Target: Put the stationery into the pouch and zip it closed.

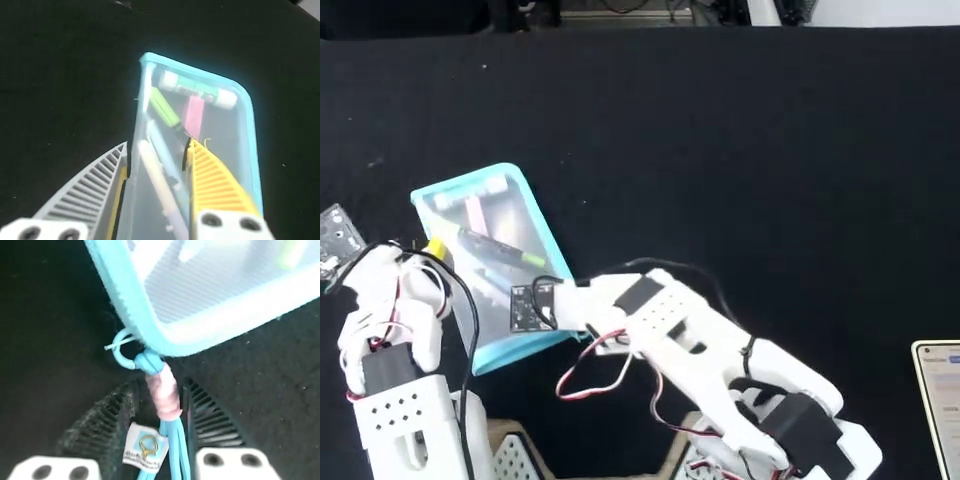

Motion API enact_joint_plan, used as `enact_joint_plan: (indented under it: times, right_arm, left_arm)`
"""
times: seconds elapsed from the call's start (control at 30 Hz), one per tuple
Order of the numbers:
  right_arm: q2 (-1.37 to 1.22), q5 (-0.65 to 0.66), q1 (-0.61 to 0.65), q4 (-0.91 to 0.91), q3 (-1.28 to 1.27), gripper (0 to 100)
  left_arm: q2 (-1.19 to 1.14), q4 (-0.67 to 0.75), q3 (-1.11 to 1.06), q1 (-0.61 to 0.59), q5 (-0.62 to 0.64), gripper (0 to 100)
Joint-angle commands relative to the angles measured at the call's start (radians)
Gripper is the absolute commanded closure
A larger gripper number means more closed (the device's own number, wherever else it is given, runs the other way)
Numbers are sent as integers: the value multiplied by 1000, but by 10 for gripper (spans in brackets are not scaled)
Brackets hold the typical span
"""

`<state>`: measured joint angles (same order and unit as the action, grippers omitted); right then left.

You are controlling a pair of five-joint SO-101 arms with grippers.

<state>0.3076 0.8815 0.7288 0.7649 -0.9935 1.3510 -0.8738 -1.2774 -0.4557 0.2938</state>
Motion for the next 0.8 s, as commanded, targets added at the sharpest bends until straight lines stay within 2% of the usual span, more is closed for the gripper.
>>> enact_joint_plan:
  times: [0.0, 0.2, 0.47, 0.67, 0.77]
  right_arm:
    - [4, 9, 8, -121, -35, 860]
    - [-59, 9, 6, -149, -19, 860]
    - [-219, 2, 6, -9, 156, 864]
    - [-200, -130, 12, -48, 160, 866]
    - [-205, -130, 9, -46, 159, 944]
  left_arm:
    - [14, 20, 27, -53, 11, 805]
    - [14, 18, 38, -130, 41, 804]
    - [14, 18, 45, -163, 66, 803]
    - [14, 18, 47, -163, 66, 803]
    - [14, 18, 47, -163, 66, 803]
